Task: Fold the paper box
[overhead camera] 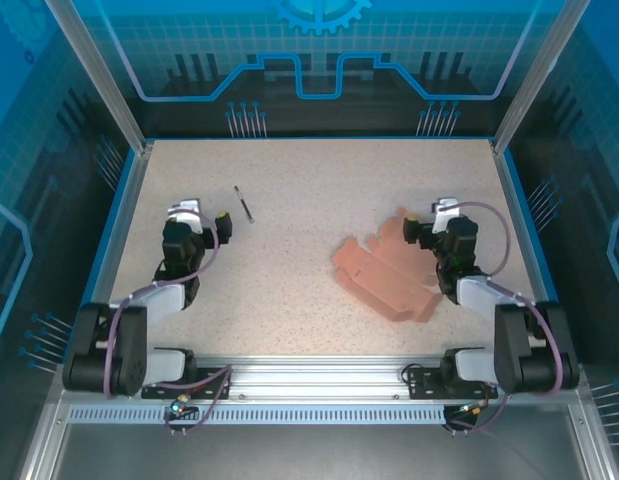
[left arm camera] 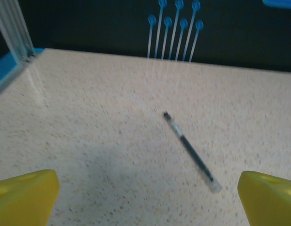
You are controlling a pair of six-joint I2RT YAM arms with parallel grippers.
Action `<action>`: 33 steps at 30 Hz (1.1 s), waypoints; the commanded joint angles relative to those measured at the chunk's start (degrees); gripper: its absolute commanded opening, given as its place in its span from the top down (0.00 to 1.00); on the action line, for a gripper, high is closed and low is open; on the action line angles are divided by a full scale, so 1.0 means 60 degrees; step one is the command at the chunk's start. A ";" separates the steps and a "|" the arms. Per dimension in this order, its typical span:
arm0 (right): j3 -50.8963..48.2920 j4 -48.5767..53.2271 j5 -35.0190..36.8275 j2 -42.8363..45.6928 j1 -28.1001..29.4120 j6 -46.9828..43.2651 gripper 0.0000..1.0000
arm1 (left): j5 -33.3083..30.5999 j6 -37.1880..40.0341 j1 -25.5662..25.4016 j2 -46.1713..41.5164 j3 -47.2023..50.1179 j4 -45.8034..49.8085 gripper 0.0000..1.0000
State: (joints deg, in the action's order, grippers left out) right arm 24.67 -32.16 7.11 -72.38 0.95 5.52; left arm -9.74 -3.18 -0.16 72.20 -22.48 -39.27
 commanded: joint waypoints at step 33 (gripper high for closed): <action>0.2886 0.5901 -0.1266 -0.0910 0.3152 0.2565 0.06 | 0.3250 -0.5026 -0.6965 0.2222 -0.2880 0.3963 0.15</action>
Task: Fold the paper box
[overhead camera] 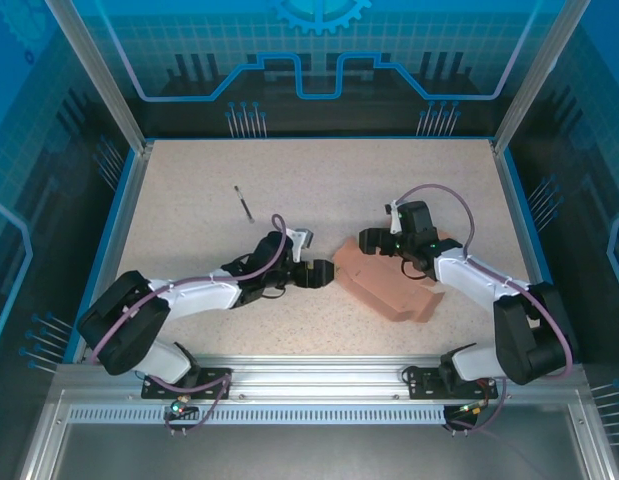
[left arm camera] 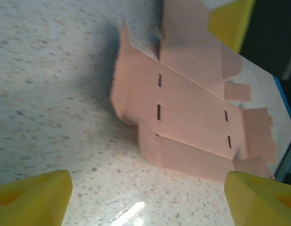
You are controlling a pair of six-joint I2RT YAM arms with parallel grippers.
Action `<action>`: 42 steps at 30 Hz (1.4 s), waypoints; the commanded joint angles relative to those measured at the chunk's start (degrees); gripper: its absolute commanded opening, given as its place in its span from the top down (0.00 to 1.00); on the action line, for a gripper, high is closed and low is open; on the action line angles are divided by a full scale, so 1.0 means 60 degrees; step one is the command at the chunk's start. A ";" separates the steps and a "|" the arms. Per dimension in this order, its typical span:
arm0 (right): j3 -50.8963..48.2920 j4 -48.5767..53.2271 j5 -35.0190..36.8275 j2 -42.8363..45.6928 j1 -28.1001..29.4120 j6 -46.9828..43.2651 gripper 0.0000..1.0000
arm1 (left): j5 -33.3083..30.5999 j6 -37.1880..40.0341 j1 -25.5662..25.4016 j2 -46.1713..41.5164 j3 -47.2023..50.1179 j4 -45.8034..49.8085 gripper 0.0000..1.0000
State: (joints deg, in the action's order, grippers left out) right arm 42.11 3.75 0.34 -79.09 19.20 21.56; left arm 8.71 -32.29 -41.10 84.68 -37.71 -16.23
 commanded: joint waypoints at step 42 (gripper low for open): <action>0.0347 0.0868 0.0250 0.1739 0.1343 -0.2295 0.05 | 0.0771 0.0525 0.0044 0.2496 -0.1552 -0.1225 0.97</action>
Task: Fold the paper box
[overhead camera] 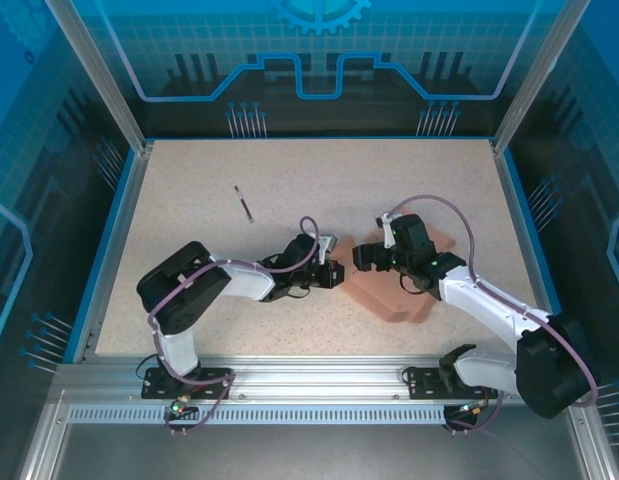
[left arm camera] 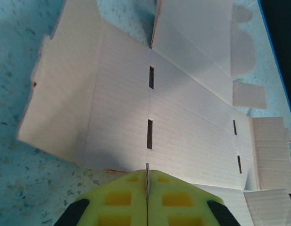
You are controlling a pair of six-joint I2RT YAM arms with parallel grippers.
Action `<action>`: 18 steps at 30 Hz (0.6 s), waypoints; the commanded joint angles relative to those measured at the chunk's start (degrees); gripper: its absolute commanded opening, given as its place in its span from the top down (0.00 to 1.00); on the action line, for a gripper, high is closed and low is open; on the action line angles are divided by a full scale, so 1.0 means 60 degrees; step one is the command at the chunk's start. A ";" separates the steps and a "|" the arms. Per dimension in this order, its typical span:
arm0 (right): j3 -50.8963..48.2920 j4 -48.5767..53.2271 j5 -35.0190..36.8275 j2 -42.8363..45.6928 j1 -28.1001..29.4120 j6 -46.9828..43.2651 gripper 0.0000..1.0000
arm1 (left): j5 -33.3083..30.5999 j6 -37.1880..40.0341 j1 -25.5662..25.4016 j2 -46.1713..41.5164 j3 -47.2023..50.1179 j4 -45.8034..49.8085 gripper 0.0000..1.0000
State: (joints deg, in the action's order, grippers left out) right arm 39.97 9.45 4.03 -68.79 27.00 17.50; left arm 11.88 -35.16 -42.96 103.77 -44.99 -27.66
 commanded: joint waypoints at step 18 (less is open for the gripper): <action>0.6537 0.3328 -0.6741 -0.3335 -0.1960 -0.8365 0.13 | -0.1580 0.7236 0.1264 -0.3432 -0.3686 0.8067 1.00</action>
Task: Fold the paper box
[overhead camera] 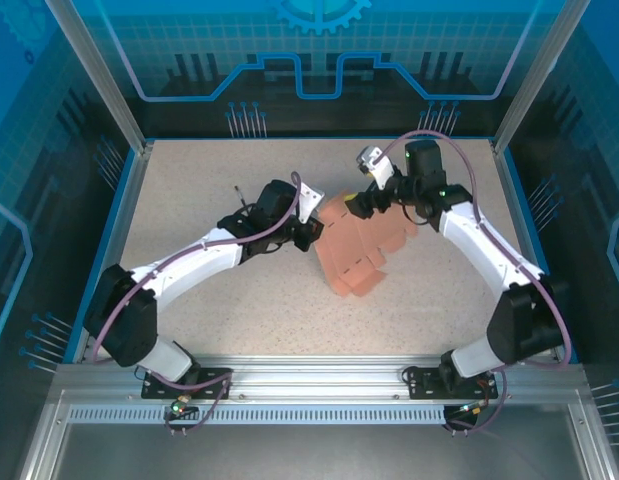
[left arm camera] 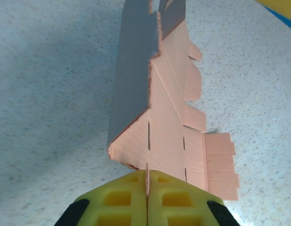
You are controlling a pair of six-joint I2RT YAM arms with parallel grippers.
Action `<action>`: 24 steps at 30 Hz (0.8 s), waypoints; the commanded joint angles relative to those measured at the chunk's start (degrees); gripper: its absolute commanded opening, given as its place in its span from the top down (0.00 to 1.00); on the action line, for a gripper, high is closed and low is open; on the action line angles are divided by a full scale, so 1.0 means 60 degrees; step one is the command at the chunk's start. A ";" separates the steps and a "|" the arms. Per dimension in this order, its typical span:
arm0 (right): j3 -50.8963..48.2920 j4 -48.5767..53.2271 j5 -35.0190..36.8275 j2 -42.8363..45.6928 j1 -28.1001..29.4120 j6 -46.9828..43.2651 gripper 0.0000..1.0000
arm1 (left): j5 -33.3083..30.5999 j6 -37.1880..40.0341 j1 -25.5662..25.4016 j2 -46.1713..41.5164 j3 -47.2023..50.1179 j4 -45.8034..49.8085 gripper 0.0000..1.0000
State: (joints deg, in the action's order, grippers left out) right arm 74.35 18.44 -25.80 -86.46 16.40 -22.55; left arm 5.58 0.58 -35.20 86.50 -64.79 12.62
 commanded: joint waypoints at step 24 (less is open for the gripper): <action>0.2927 0.4207 -0.2918 -0.1752 0.0734 -0.4394 0.48 | -0.0379 0.1647 -0.0035 -0.1701 -0.1028 0.1609 1.00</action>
State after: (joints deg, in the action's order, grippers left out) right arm 89.62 39.97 -42.30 -95.64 20.53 -47.40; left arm 4.25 9.41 -35.20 77.80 -68.82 21.85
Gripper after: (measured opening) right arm 0.538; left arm 0.071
